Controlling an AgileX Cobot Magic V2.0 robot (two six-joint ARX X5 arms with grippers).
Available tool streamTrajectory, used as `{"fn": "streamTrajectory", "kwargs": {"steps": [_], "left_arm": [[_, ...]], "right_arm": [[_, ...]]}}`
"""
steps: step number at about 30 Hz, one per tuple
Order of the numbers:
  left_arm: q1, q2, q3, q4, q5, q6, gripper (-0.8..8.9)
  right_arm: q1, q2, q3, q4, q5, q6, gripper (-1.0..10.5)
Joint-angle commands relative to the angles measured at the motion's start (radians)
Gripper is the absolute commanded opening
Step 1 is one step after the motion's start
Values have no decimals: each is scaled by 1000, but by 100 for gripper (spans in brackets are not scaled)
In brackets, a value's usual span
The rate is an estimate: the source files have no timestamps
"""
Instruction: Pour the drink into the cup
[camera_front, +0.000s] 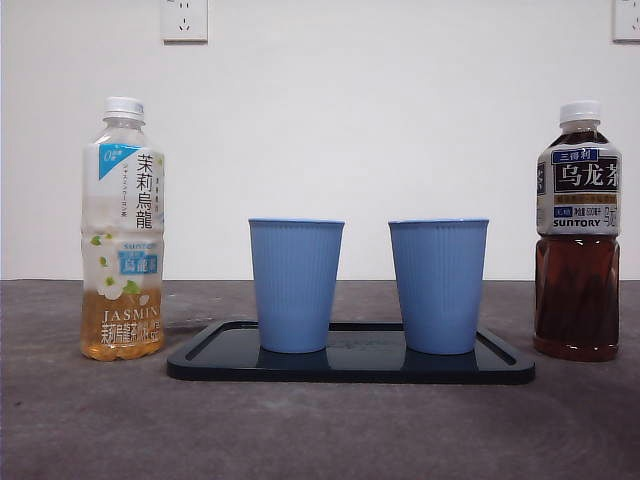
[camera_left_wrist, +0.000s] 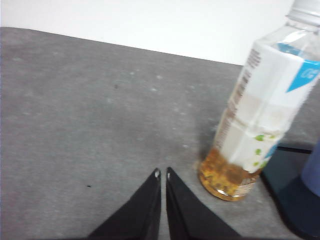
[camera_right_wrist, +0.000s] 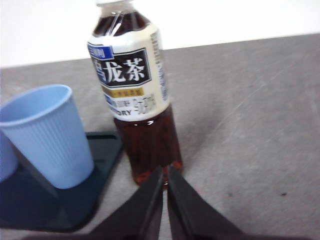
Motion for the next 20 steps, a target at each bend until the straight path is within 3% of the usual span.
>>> {"fn": "streamTrajectory", "kwargs": {"steps": [1, 5, 14, 20], "left_arm": [[-20, 0, 8, 15, 9, -87, 15], [-59, 3, 53, 23, 11, -143, 15], [-98, 130, 262, -12, 11, -154, 15], [-107, 288, 465, -117, 53, -73, 15]], "right_arm": [[12, -1, 27, 7, -2, 118, 11], [34, 2, 93, -33, 4, 153, 10], [43, 116, 315, -155, -13, 158, 10], [43, 233, 468, -209, -92, 141, 10]]}}
